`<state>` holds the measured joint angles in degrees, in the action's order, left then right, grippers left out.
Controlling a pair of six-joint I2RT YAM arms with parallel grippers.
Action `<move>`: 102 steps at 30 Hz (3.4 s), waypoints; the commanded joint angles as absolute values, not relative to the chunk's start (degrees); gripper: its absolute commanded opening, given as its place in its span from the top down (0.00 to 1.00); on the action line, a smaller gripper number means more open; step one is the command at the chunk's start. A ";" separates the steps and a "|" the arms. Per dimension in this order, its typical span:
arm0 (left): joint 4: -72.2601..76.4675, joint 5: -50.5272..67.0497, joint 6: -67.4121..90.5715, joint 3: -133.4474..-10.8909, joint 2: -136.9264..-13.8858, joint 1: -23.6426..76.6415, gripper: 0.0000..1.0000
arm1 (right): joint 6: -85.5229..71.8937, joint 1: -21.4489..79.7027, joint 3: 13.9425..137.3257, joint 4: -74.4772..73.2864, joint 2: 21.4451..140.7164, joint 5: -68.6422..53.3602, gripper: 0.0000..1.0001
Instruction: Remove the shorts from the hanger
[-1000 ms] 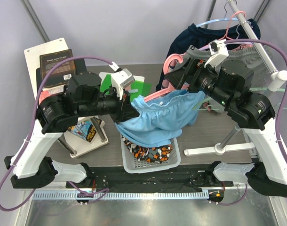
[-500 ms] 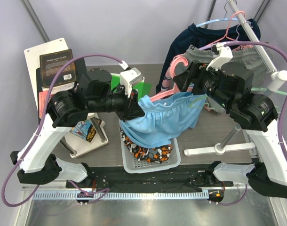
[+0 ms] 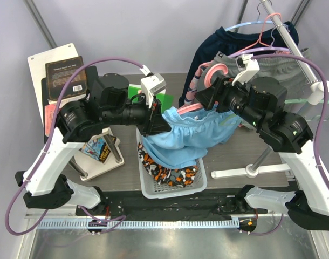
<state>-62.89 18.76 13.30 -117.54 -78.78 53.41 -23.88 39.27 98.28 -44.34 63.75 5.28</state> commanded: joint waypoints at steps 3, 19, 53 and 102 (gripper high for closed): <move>-54.76 24.00 14.33 -118.74 -76.82 53.00 1.00 | -23.21 39.29 97.47 -38.24 63.11 9.40 0.40; -54.49 19.70 15.73 -117.52 -74.80 51.68 0.53 | -25.84 39.29 92.38 -29.45 56.78 19.85 0.99; -45.86 17.93 16.00 -117.00 -71.44 49.04 0.32 | -29.80 39.29 89.47 -26.36 52.38 17.06 0.99; -51.68 29.35 23.29 -123.22 -82.09 47.99 0.67 | -20.21 39.20 91.76 -35.51 54.58 10.46 0.99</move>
